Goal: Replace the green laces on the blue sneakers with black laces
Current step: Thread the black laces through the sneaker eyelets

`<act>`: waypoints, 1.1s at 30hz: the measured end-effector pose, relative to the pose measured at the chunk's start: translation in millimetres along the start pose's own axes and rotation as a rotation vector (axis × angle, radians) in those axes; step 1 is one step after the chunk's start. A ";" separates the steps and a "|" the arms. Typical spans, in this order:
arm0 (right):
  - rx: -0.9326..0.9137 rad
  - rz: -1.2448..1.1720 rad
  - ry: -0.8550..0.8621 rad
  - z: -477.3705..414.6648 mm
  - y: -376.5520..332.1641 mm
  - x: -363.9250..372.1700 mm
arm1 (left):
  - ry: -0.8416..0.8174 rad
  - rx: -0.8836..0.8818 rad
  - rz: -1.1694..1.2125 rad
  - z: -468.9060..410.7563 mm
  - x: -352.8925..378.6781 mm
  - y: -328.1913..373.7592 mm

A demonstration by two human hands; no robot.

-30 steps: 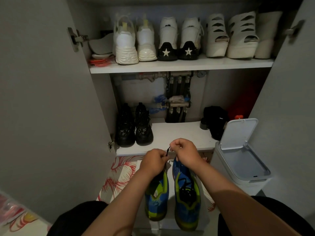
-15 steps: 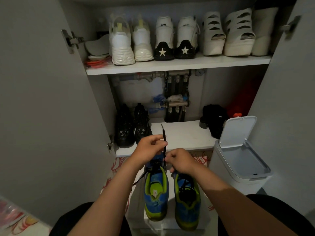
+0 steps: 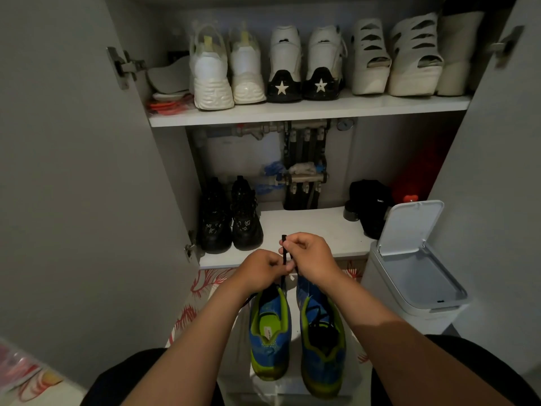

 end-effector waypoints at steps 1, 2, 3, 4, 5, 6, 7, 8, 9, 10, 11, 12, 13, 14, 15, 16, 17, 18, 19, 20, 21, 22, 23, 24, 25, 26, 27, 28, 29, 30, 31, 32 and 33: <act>0.011 -0.004 0.014 -0.8 1.2 -1.4 | 0.027 -0.006 0.020 -1.0 -2.0 -0.8; 0.024 -0.003 0.031 -1.6 2.8 -3.7 | 0.049 -0.011 0.054 -2.2 -4.2 -1.2; 0.035 0.003 0.049 -2.3 4.4 -5.8 | 0.067 -0.016 0.100 -3.1 -6.4 -0.9; 0.044 0.012 0.059 -2.6 5.3 -7.4 | 0.077 -0.020 0.139 -3.5 -8.3 -0.2; 0.050 0.016 0.061 -2.9 5.5 -7.7 | 0.078 -0.019 0.159 -3.6 -9.7 1.2; 0.051 0.014 0.055 -3.1 4.8 -7.1 | 0.071 -0.016 0.161 -3.7 -10.7 2.4; 0.052 0.012 0.045 -3.2 3.7 -5.7 | 0.061 -0.014 0.162 -3.6 -11.1 3.7; 0.055 0.012 0.035 -3.4 2.7 -4.0 | 0.048 -0.013 0.173 -3.3 -11.7 4.0; 0.061 0.015 0.027 -3.6 1.8 -2.4 | 0.036 -0.021 0.199 -3.1 -12.3 4.0; 0.068 0.018 0.021 -3.7 1.3 -0.8 | 0.028 -0.035 0.229 -2.9 -13.8 2.7; 0.073 0.019 0.015 -3.6 0.6 0.6 | 0.030 -0.053 0.239 -2.5 -16.0 1.1; 0.073 0.015 0.010 -3.6 -0.4 1.9 | 0.047 -0.069 0.228 -2.3 -19.2 -1.3; 0.068 0.008 0.005 -3.5 -1.8 3.5 | 0.081 -0.075 0.206 -2.1 -23.5 -3.6; 0.059 0.006 -0.005 -3.2 -3.5 5.1 | 0.131 -0.070 0.185 -1.8 -28.9 -5.5; 0.044 0.014 -0.021 -3.0 -5.5 7.5 | 0.185 -0.048 0.167 -0.7 -35.0 -6.1; 0.027 0.039 -0.046 -2.8 -7.6 10.4 | 0.233 0.001 0.139 1.2 -41.6 -4.1; 0.012 0.073 -0.083 -2.4 -9.2 14.5 | 0.260 0.073 0.090 3.3 -47.0 0.5; 0.005 0.107 -0.129 -1.7 -9.9 19.5 | 0.252 0.148 0.033 5.3 -49.6 5.8; 0.002 0.128 -0.176 -0.9 -10.2 24.6 | 0.216 0.200 -0.003 7.6 -49.7 10.9; 0.000 0.135 -0.210 -0.2 -10.6 28.8 | 0.162 0.217 -0.012 9.0 -48.8 12.7; -0.001 0.127 -0.226 0.0 -11.2 31.2 | 0.106 0.201 -0.003 10.2 -47.2 12.5; -0.001 0.112 -0.228 -0.3 -12.1 32.0 | 0.065 0.171 -0.003 11.0 -45.6 9.6; -0.001 0.103 -0.221 -1.4 -13.0 31.3 | 0.047 0.128 -0.022 12.4 -45.3 5.7; 0.000 0.104 -0.213 -2.1 -14.4 30.0 | 0.047 0.087 -0.044 14.8 -47.0 1.6; 0.001 0.108 -0.211 -2.5 -15.8 29.0 | 0.061 0.058 -0.065 16.8 -50.0 -2.0; 0.003 0.113 -0.217 -2.5 -16.8 28.7 | 0.076 0.038 -0.073 19.0 -53.8 -4.8; 0.002 0.120 -0.229 -2.4 -17.4 28.9 | 0.090 0.034 -0.061 21.5 -57.6 -5.1; 0.001 0.135 -0.242 -1.9 -18.2 29.4 | 0.097 0.042 -0.043 23.4 -60.7 -4.4; -0.003 0.152 -0.256 -1.3 -18.4 29.9 | 0.093 0.050 -0.028 24.8 -62.7 -4.4; -0.007 0.168 -0.269 -0.5 -18.7 30.4 | 0.085 0.057 -0.007 26.4 -63.7 -5.0; -0.012 0.181 -0.281 -0.1 -18.4 31.2 | 0.076 0.060 0.017 28.2 -63.9 -5.7; -0.014 0.186 -0.290 0.8 -18.8 31.7 | 0.068 0.058 0.046 29.9 -63.8 -6.0; -0.013 0.188 -0.290 1.0 -18.8 31.9 | 0.068 0.051 0.077 30.2 -64.5 -7.6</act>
Point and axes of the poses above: each hand's wrist, its own z-axis away from the middle knuckle, its own x-axis out of the palm, y = z × x, the point moved 7 cm from there along -z, towards the middle knuckle, and after that the axes turned 2 degrees about z, right-handed, at the moved point
